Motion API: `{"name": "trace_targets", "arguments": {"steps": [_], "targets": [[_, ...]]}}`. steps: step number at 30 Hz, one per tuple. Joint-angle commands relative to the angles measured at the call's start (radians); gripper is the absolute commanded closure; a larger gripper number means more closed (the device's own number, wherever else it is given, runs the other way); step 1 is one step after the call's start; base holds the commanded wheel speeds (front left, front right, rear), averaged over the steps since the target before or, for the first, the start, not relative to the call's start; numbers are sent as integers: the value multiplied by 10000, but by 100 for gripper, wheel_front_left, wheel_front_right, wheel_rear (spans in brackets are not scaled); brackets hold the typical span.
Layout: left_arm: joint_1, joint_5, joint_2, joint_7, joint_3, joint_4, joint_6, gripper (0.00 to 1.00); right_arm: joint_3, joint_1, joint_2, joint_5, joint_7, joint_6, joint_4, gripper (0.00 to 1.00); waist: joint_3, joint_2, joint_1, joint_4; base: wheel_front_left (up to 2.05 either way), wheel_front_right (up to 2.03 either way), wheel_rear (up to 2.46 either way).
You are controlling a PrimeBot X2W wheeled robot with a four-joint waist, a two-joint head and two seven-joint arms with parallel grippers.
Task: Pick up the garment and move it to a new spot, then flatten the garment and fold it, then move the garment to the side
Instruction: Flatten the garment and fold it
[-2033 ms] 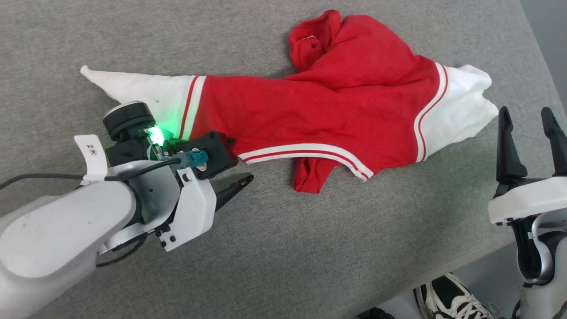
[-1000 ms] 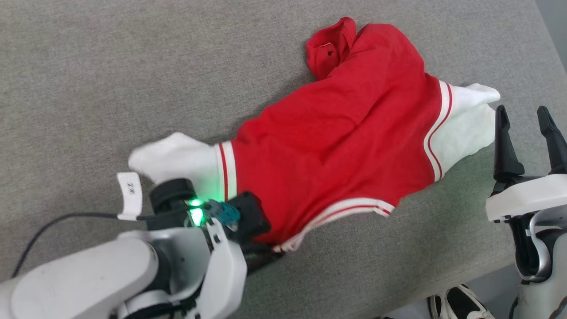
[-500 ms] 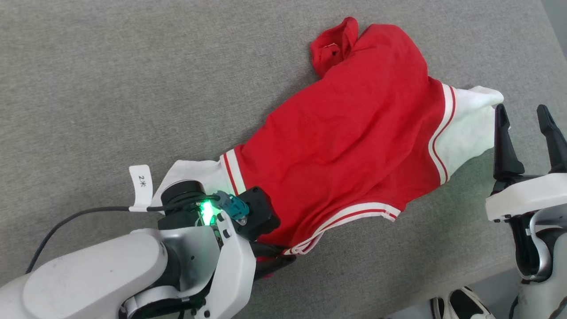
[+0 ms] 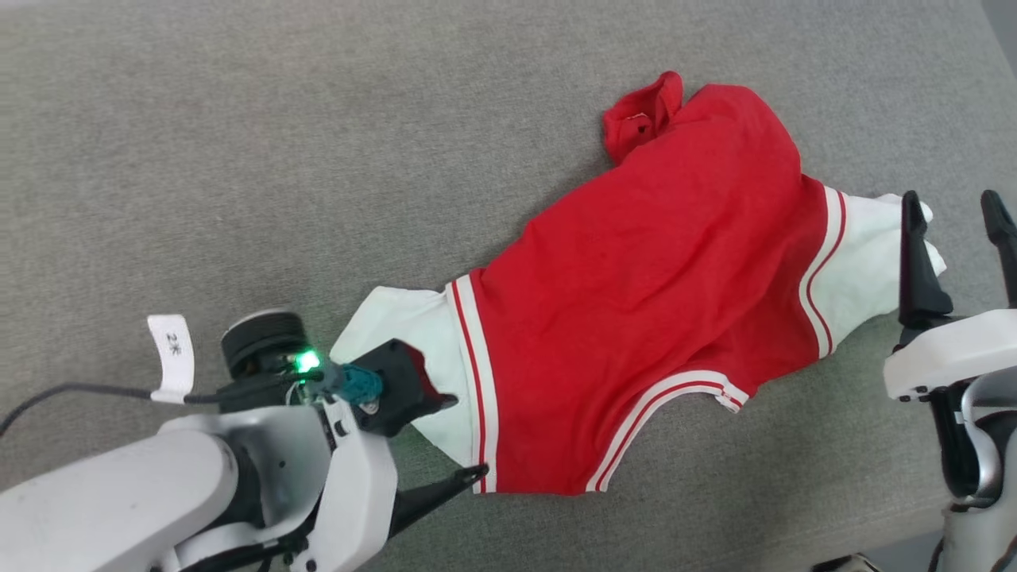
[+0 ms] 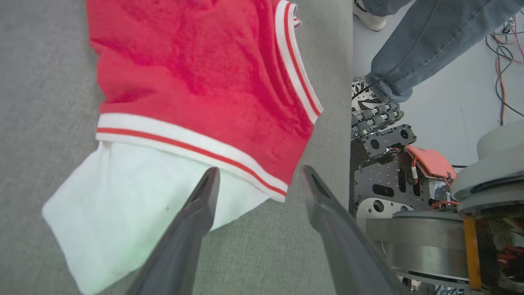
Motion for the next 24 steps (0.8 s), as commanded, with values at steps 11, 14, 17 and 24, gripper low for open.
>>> {"name": "trace_targets", "arguments": {"steps": [11, 14, 17, 24], "targets": [[520, 937, -121, -90, -1, 758, 9, 0, 30, 64, -55, 40, 264, -20, -270, 0, 173, 0, 0, -187, 0, 0, 0], [695, 1538, -74, 55, -6, 1035, 9, 0, 79, 107, -33, 69, 224, -20, -264, 0, 264, 0, 0, -319, 0, 0, 0], [1109, 2531, 120, 349, -23, 1240, 9, 0, 146, 107, -7, 115, 176, -20, -292, 0, 384, 0, 0, -474, 0, 0, 0], [1177, 3647, 79, -304, -51, 1966, 29, 11, 156, 111, 21, 143, 235, -20, -317, 0, 521, 0, 0, -556, 0, 0, 0]]}}
